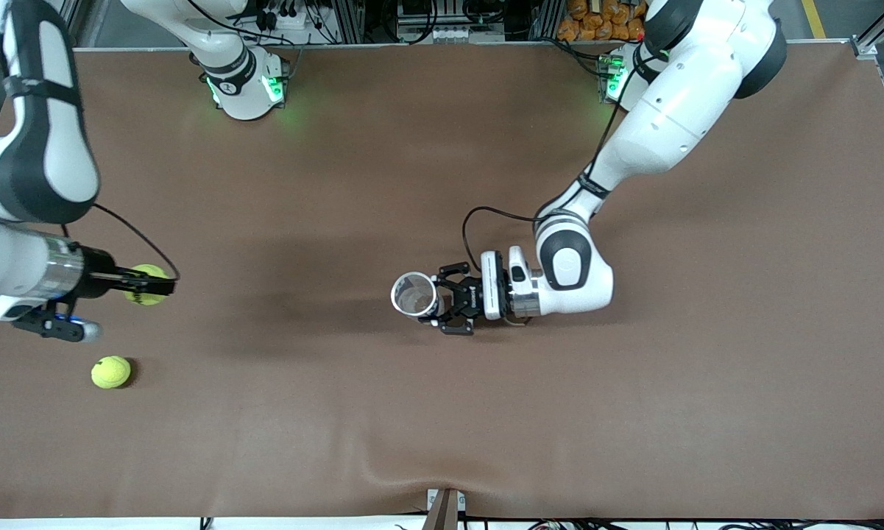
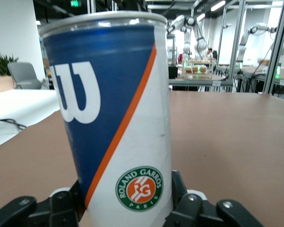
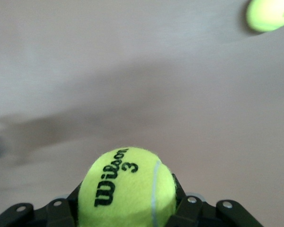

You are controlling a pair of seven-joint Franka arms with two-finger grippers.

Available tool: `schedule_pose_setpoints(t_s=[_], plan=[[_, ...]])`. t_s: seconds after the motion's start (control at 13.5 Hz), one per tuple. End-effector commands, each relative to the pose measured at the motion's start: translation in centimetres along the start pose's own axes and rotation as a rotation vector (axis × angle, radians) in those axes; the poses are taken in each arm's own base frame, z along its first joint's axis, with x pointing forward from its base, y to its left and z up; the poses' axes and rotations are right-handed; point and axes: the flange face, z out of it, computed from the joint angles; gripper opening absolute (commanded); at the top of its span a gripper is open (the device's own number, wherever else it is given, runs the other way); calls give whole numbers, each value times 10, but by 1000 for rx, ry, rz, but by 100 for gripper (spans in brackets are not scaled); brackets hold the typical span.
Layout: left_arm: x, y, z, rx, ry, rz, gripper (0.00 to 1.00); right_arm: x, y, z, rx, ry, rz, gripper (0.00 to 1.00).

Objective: Insert tennis ball vertically with right arm
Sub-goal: 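Carry the ball with the right gripper over the can's open rim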

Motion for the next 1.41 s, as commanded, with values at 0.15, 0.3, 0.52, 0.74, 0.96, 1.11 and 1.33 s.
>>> schedule_pose_setpoints(t_s=[0.15,0.3,0.52,0.74,0.96,1.11,1.33], plan=[[-20,47,57,44,84,34,72,-53,-133,6,-24,10,45,33],[-29,57,64,32,68,30,72,-79,-187,15,-17,44,57,33],[-40,52,55,38,33,65,73,-107,-232,36,-48,86,137,33],[-47,56,57,47,11,61,74,-116,-256,49,-31,116,170,36],[-53,62,61,42,9,60,75,-125,-285,81,-66,164,197,36],[-55,62,61,61,16,58,75,-130,-295,96,-82,174,219,36],[-56,63,62,65,18,56,75,-133,-300,107,-86,157,222,37]])
